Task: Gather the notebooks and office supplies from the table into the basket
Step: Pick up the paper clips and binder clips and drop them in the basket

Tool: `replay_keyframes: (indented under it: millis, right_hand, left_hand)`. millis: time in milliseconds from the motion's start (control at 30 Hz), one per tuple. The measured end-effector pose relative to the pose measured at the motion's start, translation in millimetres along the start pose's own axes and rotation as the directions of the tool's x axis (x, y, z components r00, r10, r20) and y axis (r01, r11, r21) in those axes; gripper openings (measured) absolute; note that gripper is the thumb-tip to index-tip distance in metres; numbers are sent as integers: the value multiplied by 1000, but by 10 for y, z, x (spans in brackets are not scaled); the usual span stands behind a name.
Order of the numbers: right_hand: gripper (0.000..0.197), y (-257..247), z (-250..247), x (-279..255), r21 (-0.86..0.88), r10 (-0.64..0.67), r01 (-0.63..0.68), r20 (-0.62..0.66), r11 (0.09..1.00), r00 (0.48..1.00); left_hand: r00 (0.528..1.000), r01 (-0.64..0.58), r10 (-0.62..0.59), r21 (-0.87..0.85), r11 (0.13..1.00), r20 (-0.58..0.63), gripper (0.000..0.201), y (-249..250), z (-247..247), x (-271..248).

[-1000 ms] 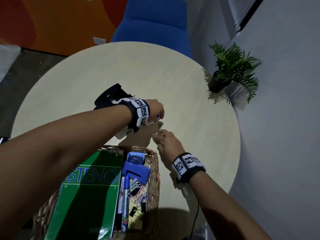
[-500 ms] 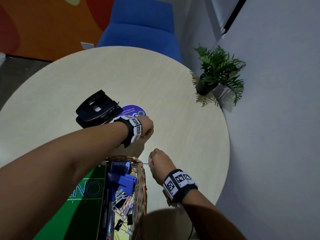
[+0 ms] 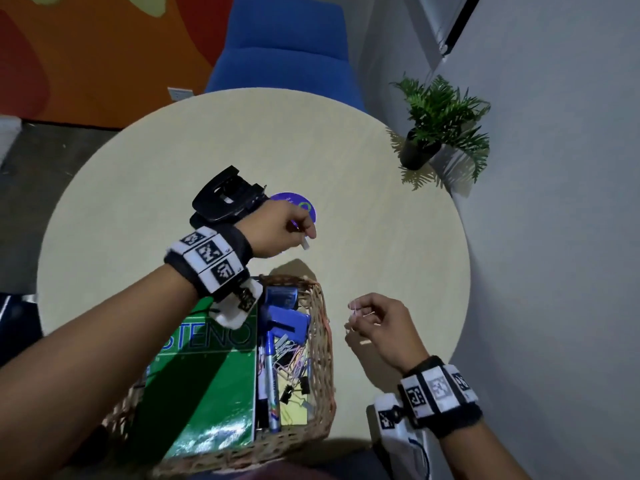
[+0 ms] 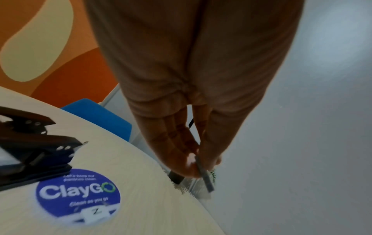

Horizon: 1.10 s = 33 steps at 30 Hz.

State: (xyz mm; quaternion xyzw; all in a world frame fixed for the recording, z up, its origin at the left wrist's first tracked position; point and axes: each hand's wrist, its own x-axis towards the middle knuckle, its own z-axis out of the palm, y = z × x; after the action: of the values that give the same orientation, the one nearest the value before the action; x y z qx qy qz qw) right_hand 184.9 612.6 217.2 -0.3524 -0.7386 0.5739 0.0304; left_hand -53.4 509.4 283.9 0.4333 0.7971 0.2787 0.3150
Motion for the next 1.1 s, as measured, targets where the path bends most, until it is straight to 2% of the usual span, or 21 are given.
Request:
replay_keyframes:
  millis: [67, 133, 267, 333, 467, 567, 733, 867, 967, 1100]
  right_hand:
    - [19, -48, 34, -174, 35, -25, 25, 12, 999, 1000]
    - [23, -82, 92, -311, 61, -34, 33, 10, 998, 999]
    - [27, -109, 225, -489, -30, -72, 72, 0, 997, 997]
    - [30, -125, 281, -558, -83, -100, 99, -9, 992, 995]
    - [30, -211, 384, -656, -115, -111, 106, -32, 988, 993]
    - [27, -270, 461, -722, -142, -121, 111, -60, 984, 991]
    - [25, -306, 577, -781, -161, -118, 107, -60, 981, 991]
    - [21, -311, 609, -787, -256, -109, 88, -71, 963, 991]
    - [18, -298, 550, -756, -220, -91, 59, -138, 974, 986]
    - [25, -412, 505, -679, -254, -108, 71, -134, 965, 985]
  left_hand:
    - [999, -34, 36, -67, 997, 30, 16, -4, 113, -388]
    - [999, -17, 22, -113, 993, 46, 15, -50, 239, -685]
    - [993, 57, -33, -208, 977, 116, 19, -188, 479, -1055]
    - [986, 36, -9, -167, 985, 165, 17, -235, 588, -1160]
    - [970, -41, 23, 69, 997, 241, 23, -379, 666, -1264]
    - [982, -40, 28, 61, 997, 186, 22, -506, 574, -1334]
    - [1000, -19, 19, -6, 1000, -5, 22, -730, 276, -1474]
    - [995, 16, -19, -31, 999, -98, 20, -931, 102, -1578]
    - [989, 46, -48, -22, 999, -138, 16, -1008, -15, -1583]
    - [961, 140, -140, -15, 990, -237, 13, -1059, -224, -1409]
